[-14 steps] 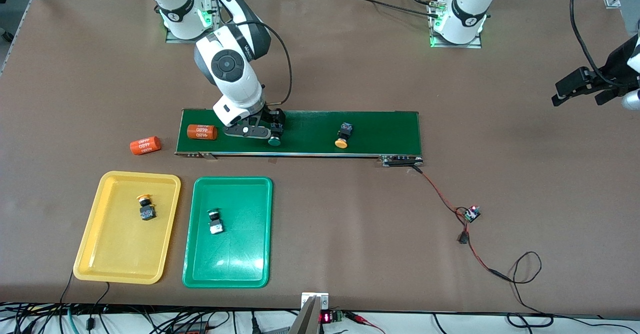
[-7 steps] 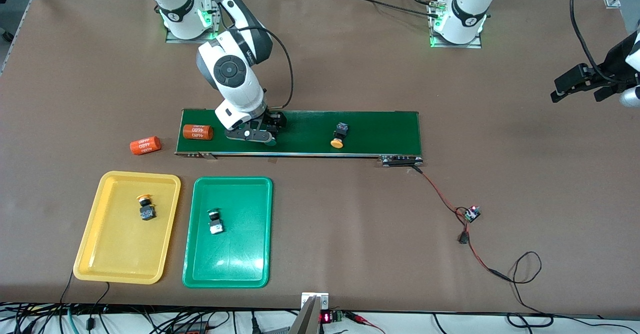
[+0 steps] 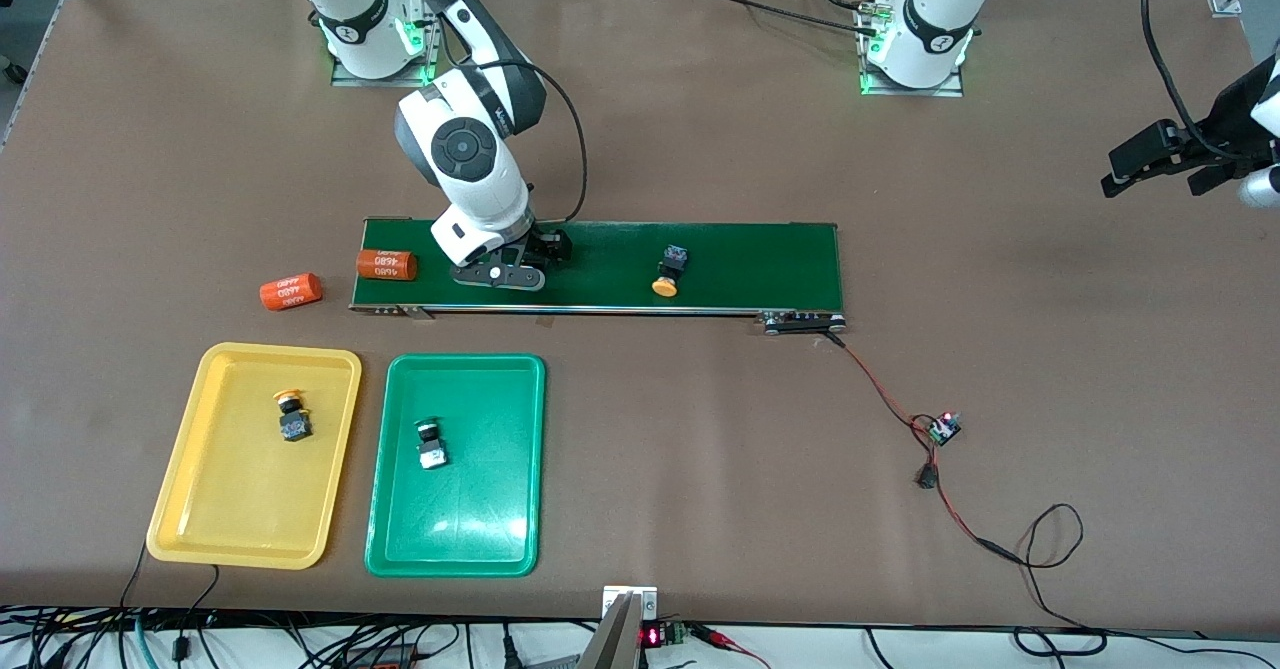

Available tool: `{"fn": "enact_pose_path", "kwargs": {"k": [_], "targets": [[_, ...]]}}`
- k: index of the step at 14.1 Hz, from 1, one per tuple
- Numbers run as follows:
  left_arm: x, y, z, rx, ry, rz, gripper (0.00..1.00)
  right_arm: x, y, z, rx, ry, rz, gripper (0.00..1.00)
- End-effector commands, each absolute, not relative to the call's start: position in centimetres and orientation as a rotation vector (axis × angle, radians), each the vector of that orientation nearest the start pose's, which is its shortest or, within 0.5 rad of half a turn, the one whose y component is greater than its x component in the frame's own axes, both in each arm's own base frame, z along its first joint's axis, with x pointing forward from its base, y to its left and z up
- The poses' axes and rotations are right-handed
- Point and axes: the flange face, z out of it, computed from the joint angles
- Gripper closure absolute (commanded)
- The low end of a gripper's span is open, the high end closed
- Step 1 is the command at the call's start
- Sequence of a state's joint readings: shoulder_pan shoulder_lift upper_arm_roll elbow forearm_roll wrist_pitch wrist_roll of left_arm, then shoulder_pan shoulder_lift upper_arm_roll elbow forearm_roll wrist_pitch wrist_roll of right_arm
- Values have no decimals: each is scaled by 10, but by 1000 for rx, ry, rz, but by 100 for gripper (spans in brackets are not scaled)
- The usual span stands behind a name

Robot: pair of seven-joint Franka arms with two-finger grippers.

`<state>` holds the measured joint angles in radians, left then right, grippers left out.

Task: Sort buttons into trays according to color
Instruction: 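Lower the right gripper and grasp the green-capped button on the belt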

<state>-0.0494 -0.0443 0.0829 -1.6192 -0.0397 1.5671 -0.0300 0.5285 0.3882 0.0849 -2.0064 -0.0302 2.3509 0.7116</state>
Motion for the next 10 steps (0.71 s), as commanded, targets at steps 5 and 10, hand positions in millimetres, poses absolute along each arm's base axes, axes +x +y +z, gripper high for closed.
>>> {"fn": "enact_pose_path", "kwargs": {"k": [5,10], "targets": [[537,16,636,-3165,-70,-10,0,501,341,249,-3191,117,52,40],[543,15,637,-3165,-66,-63,0,508,340,254,-3188,121,34,68]]}}
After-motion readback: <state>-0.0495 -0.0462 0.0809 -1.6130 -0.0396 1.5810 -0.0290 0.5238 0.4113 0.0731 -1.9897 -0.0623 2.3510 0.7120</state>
